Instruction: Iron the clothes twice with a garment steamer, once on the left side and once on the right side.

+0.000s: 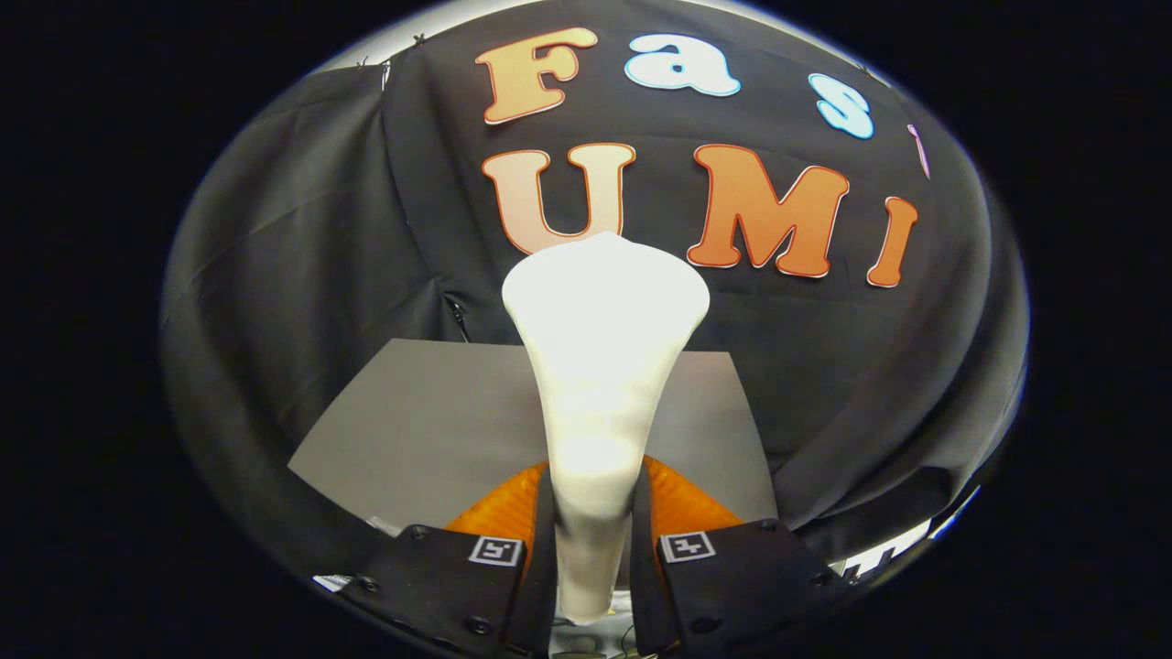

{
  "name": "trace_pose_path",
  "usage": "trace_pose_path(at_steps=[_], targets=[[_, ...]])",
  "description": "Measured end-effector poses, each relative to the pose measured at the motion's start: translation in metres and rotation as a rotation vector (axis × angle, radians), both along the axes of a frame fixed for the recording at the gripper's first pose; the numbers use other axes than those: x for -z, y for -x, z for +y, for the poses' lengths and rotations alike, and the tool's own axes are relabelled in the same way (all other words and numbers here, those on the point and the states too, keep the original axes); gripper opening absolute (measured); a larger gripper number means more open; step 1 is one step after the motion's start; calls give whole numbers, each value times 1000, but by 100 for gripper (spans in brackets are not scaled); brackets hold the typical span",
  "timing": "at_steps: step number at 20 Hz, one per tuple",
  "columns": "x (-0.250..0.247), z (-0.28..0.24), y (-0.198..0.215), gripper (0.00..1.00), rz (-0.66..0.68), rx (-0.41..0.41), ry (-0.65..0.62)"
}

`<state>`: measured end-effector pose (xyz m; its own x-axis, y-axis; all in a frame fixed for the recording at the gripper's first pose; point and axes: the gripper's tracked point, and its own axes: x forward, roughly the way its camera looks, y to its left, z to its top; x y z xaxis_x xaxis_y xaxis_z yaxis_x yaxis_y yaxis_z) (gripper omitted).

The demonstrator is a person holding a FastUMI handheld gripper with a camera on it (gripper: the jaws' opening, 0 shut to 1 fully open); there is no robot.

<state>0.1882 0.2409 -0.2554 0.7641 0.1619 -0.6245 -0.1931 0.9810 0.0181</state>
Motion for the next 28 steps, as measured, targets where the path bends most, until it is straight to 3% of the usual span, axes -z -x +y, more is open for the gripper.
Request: trace_pose_path(at_steps=[14, 28], targets=[[-109, -107, 90, 41, -197, 50, -42], [-158, -253, 120, 40, -288, 211, -39]])
